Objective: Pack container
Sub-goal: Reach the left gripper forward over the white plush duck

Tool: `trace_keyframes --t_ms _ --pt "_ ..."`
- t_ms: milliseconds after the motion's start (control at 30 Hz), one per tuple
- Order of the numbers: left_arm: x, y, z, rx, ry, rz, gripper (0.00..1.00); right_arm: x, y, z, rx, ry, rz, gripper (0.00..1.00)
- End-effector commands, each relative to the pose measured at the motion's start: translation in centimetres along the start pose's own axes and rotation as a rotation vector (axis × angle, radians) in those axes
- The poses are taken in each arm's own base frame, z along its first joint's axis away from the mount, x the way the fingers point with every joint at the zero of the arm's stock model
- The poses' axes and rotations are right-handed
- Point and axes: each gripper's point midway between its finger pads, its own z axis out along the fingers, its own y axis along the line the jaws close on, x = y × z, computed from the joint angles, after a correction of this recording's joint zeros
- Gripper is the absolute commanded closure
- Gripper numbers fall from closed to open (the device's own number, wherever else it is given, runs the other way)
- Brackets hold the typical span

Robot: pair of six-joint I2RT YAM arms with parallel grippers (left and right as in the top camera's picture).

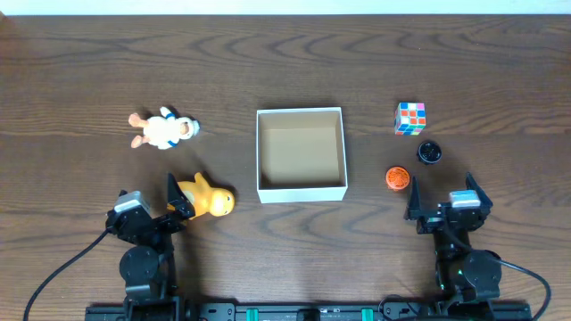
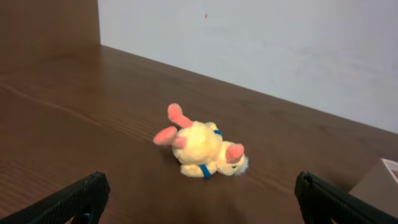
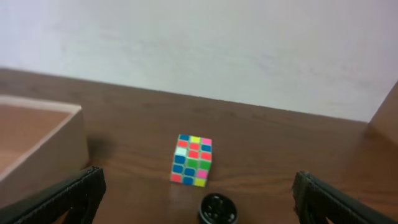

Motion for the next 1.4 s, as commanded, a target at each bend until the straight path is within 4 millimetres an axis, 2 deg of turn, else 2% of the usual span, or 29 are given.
trace_keyframes --t_ms 0,167,267,400,567,633,700,767,933,1000,1067,1133,1267,1367 --pt "0.9 -0.7 0.0 0.041 0.06 -0.033 0.02 -0.5 -0.4 0.0 0.016 -0.021 0.139 0.01" --pt "-4.0 -2.1 -0.2 0.055 0.061 -0.033 0.02 -2.0 -1.2 -0.2 0.059 -0.037 0.163 0.01" --pt "-6.8 -2.8 0.4 0.033 0.148 -0.021 0.02 -2.4 -1.3 0.1 0.066 0.017 0.157 0.01" --pt "-9.6 -3.9 2.0 0.003 0.316 0.018 0.02 -2.4 -1.3 1.0 0.069 0.15 0.144 0.01" --pt "-11.7 -7.2 4.2 0.132 0.516 0.173 0.02 -2.8 -0.9 2.8 0.057 0.334 0.127 0.01" --pt "-11.5 -8.6 4.3 0.244 0.6 0.31 0.02 -3.2 0.0 3.7 0.007 0.372 0.133 0.01" --pt "-10.6 -9.0 4.0 0.331 0.712 0.459 0.02 -3.4 1.1 4.6 -0.056 0.403 0.143 0.01" --pt "-9.4 -8.5 3.8 0.343 0.817 0.512 0.01 -3.0 1.7 5.1 -0.083 0.434 0.149 0.01" --pt "-6.2 -5.6 4.7 0.226 1.002 0.567 0.02 -0.9 1.9 5.9 -0.077 0.512 0.16 0.01" --pt "-4.5 -5.1 4.3 0.221 1.092 0.561 0.02 -0.7 1.9 6.1 -0.075 0.524 0.166 0.01" --pt "-3.3 -5.4 4.2 0.254 1.142 0.54 0.02 -0.8 1.9 6.3 -0.075 0.523 0.165 0.01" --pt "-3.0 -5.8 4.8 0.291 1.144 0.557 0.02 -1.0 1.9 6.3 -0.075 0.519 0.165 0.01" --pt "-3.4 -6.0 5.7 0.388 1.163 0.695 0.02 -1.0 1.9 6.3 -0.075 0.523 0.164 0.01" --pt "-3.7 -6.2 7.5 0.426 1.157 0.765 0.02 -0.8 1.9 6.1 -0.073 0.534 0.163 0.01"
